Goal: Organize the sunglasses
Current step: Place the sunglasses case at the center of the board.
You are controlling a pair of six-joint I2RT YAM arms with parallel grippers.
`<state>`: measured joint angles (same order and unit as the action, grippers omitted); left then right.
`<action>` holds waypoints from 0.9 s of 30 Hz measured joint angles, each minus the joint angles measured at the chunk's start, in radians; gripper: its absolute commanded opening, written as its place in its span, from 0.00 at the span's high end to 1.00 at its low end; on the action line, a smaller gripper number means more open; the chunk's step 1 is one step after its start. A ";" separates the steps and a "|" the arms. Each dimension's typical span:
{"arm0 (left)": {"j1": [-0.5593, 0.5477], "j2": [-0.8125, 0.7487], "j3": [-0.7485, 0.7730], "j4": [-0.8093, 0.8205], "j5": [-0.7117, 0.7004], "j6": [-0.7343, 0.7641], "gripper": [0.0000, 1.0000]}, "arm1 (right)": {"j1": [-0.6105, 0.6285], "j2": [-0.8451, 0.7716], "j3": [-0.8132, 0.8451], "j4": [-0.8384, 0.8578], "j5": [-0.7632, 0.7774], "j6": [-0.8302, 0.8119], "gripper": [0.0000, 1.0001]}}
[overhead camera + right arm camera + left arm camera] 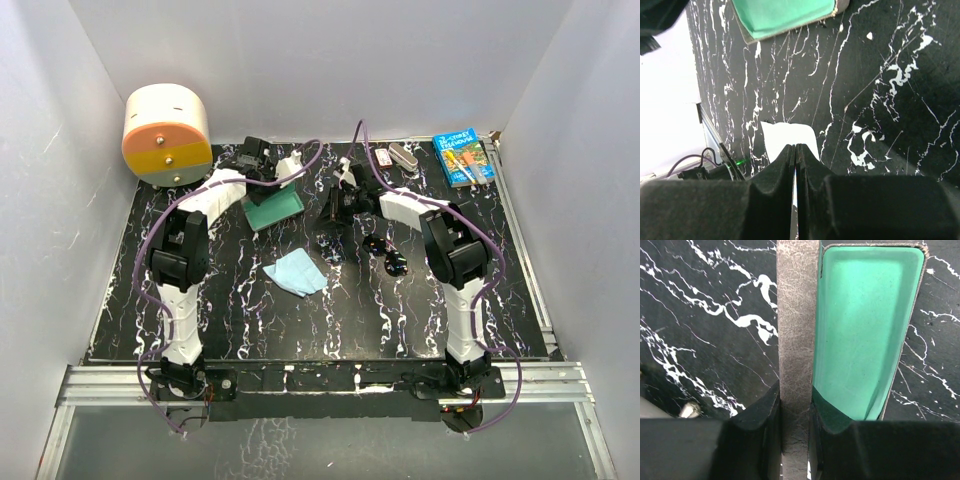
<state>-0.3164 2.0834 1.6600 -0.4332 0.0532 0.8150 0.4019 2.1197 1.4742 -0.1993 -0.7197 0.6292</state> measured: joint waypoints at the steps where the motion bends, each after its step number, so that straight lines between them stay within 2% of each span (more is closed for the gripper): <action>1: 0.000 0.000 0.003 0.005 0.003 0.014 1.00 | 0.000 0.000 0.000 -0.008 0.001 -0.004 0.92; 8: 0.000 0.015 0.054 0.037 0.040 0.087 0.99 | 0.002 0.000 0.000 -0.029 0.004 -0.019 0.92; 10: 0.000 0.019 0.060 0.045 0.050 0.095 0.86 | 0.002 0.000 0.000 -0.029 0.004 -0.022 0.92; 12: 0.000 0.023 0.060 0.049 0.060 0.098 0.67 | 0.002 0.000 0.000 -0.030 0.004 -0.026 0.92; 16: -0.002 0.034 0.060 0.066 0.075 0.102 0.49 | 0.002 0.000 0.003 -0.044 0.006 -0.034 0.92; 18: -0.003 0.039 0.060 0.076 0.076 0.101 0.35 | 0.002 0.000 0.003 -0.051 0.007 -0.038 0.92; 22: -0.006 0.040 0.060 0.095 0.064 0.089 0.33 | 0.002 0.000 0.003 -0.066 0.007 -0.049 0.92; 27: -0.011 0.040 0.060 0.120 0.031 0.062 0.17 | 0.002 0.000 0.003 -0.084 0.010 -0.069 0.87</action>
<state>-0.3271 2.1235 1.7199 -0.3130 0.0845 0.8768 0.4038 2.1197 1.4776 -0.2832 -0.7094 0.5606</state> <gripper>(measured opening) 0.744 0.100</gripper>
